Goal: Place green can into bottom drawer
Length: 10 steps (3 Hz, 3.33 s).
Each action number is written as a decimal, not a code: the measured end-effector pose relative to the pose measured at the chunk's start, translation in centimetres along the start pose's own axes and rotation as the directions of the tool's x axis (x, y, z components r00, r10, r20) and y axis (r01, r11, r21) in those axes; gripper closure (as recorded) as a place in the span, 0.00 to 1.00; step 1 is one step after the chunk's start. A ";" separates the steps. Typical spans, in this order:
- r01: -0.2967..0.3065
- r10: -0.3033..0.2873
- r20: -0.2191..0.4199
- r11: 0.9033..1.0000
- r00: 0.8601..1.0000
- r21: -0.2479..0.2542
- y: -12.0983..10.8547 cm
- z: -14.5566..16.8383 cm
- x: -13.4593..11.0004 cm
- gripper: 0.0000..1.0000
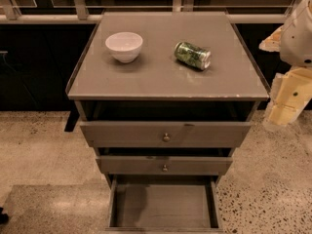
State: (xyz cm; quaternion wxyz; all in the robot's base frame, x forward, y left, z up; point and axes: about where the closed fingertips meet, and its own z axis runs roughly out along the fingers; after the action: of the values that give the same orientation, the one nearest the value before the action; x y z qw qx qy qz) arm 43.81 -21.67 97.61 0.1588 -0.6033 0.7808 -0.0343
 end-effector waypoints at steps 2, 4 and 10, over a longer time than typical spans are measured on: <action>0.012 -0.015 0.055 0.999 0.998 0.049 -2.6 -0.2 0.4 0.00; 0.046 -0.064 0.129 0.990 0.990 0.136 -12.4 0.4 2.7 0.00; -0.133 0.157 0.502 0.988 0.850 -0.084 -26.5 19.0 -5.8 0.00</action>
Offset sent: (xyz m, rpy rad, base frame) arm 0.0548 -0.0289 0.0105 0.0795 -0.1173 0.0291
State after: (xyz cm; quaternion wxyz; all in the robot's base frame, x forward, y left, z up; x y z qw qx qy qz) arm 75.25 -20.66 87.35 0.3468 -0.5339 0.7553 0.1555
